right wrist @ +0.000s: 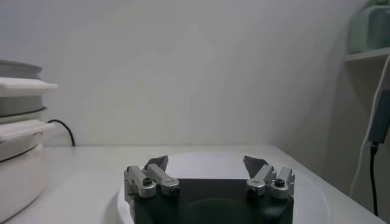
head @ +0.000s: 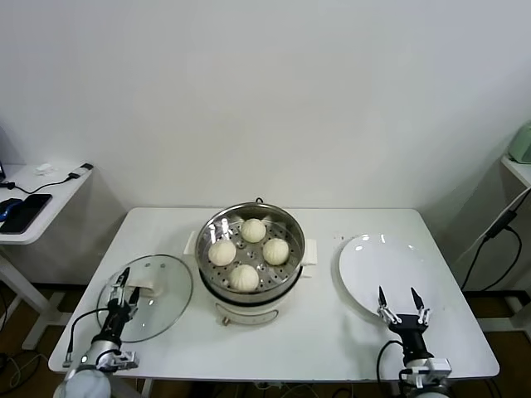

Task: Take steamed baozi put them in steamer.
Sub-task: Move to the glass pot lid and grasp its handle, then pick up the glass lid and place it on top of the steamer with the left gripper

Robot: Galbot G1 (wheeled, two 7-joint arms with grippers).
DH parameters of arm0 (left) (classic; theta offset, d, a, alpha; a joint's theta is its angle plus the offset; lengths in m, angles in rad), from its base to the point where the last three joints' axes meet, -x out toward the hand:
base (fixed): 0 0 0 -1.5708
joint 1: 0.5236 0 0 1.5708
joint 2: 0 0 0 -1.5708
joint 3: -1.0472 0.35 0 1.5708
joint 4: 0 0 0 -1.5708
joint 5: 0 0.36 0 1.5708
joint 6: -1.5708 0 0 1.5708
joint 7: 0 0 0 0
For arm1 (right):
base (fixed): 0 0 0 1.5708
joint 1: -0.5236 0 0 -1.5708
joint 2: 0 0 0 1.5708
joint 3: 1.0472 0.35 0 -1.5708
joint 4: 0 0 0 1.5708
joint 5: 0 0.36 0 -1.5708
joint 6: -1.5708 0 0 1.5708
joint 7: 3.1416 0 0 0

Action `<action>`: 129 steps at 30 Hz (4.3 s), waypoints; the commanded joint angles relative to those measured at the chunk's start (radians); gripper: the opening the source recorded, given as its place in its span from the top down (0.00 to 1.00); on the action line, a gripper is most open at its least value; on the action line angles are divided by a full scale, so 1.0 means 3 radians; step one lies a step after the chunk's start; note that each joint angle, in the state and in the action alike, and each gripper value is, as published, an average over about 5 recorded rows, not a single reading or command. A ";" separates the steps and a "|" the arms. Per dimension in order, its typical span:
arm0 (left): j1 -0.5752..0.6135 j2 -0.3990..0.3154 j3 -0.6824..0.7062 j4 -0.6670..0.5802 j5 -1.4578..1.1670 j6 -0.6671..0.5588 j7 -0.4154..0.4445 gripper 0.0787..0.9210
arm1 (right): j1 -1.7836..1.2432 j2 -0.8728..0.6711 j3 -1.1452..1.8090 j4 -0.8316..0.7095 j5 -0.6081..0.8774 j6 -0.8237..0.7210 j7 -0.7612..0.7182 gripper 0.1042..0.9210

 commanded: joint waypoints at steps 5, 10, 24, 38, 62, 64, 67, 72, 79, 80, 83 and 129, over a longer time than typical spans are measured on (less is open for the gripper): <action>-0.0105 -0.0022 0.0023 0.0294 0.0017 0.0048 -0.0071 0.36 | 0.0004 0.0014 -0.0049 -0.0022 -0.0021 0.0025 0.0021 0.12; -0.0118 -0.0043 0.0020 0.0305 0.0041 0.0043 -0.0116 0.52 | 0.0008 0.0010 -0.0092 -0.0019 -0.0023 0.0034 0.0044 0.12; -0.0065 -0.0166 -0.0039 -0.0020 -0.0050 0.0092 -0.0071 0.93 | 0.0001 -0.0004 -0.0147 0.0020 -0.0039 0.0046 0.0089 0.12; 0.0375 0.0056 -0.0248 -0.1382 -0.0561 0.0505 0.0560 0.93 | -0.0114 -0.0007 -0.0107 0.0134 -0.0060 0.0076 0.0099 0.12; -0.0149 0.0189 0.1261 -0.2877 0.0317 0.2442 0.1983 0.93 | -0.0206 -0.0015 0.0000 0.0137 -0.0190 0.0103 0.0094 0.12; -0.0274 0.0067 0.1484 -0.2854 0.0455 0.2539 0.2067 0.93 | -0.0194 -0.0013 -0.0004 0.0117 -0.0190 0.0122 0.0092 0.12; -0.0389 -0.0119 0.1715 -0.2810 0.0604 0.2639 0.2160 0.93 | -0.0194 -0.0009 -0.0013 0.0107 -0.0189 0.0141 0.0092 0.12; -0.0503 -0.0357 0.1991 -0.2655 0.0788 0.2743 0.2186 0.93 | -0.0198 -0.0007 -0.0031 0.0068 -0.0187 0.0193 0.0090 0.12; -0.0655 -0.0632 0.2237 -0.2368 0.1005 0.2792 0.2154 0.93 | -0.0194 0.0024 -0.0043 0.0009 -0.0184 0.0272 0.0091 0.12; -0.0671 -0.0677 0.2267 -0.2325 0.1035 0.2793 0.2145 0.93 | -0.0195 0.0029 -0.0044 0.0006 -0.0184 0.0280 0.0092 0.12; -0.0704 -0.0799 0.2339 -0.2196 0.1118 0.2790 0.2114 0.93 | -0.0197 0.0043 -0.0042 0.0004 -0.0184 0.0301 0.0096 0.12; -0.0690 -0.0893 0.2183 -0.1462 0.1302 0.2665 0.1606 0.93 | -0.0170 0.0182 0.0103 -0.0034 -0.0323 0.0495 0.0096 0.12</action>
